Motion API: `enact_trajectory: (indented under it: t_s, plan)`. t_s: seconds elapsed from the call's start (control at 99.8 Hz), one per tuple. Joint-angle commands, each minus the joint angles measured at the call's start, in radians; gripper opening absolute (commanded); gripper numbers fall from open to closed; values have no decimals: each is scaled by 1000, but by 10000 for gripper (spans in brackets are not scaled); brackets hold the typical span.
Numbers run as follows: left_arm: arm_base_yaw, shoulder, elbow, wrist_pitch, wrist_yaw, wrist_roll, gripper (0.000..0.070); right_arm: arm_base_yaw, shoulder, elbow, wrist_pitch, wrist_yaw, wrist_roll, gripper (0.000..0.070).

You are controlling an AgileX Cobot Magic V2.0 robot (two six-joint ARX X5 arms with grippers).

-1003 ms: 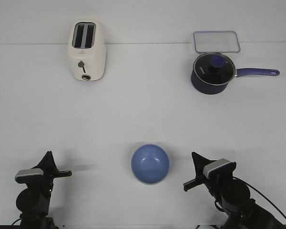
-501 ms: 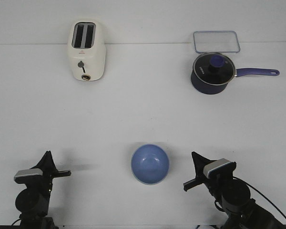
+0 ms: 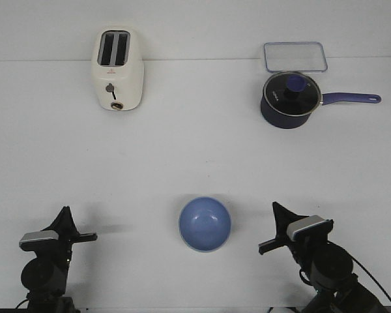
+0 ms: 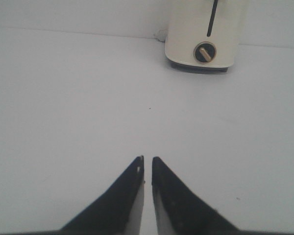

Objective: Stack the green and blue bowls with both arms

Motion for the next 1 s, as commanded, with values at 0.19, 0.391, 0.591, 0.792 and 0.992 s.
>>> enact_trajectory:
  t_s: [0.19, 0.391, 0.591, 0.792, 0.992]
  plan:
    - [0, -1, -20, 13, 2, 11, 12, -528, -233, -282, 147, -276, -142, 6]
    - [0, -1, -20, 13, 2, 11, 12, -609, -336, -425, 175, -276, -153, 6]
    - [0, -1, -20, 13, 2, 10, 12, -608, -346, -441, 211, -276, -163, 6]
    - [0, -1, -20, 13, 2, 9, 12, -608, -346, -441, 236, -275, -159, 6]
    - [0, -1, -20, 13, 2, 9, 12, -608, -346, -441, 240, -275, -159, 6]
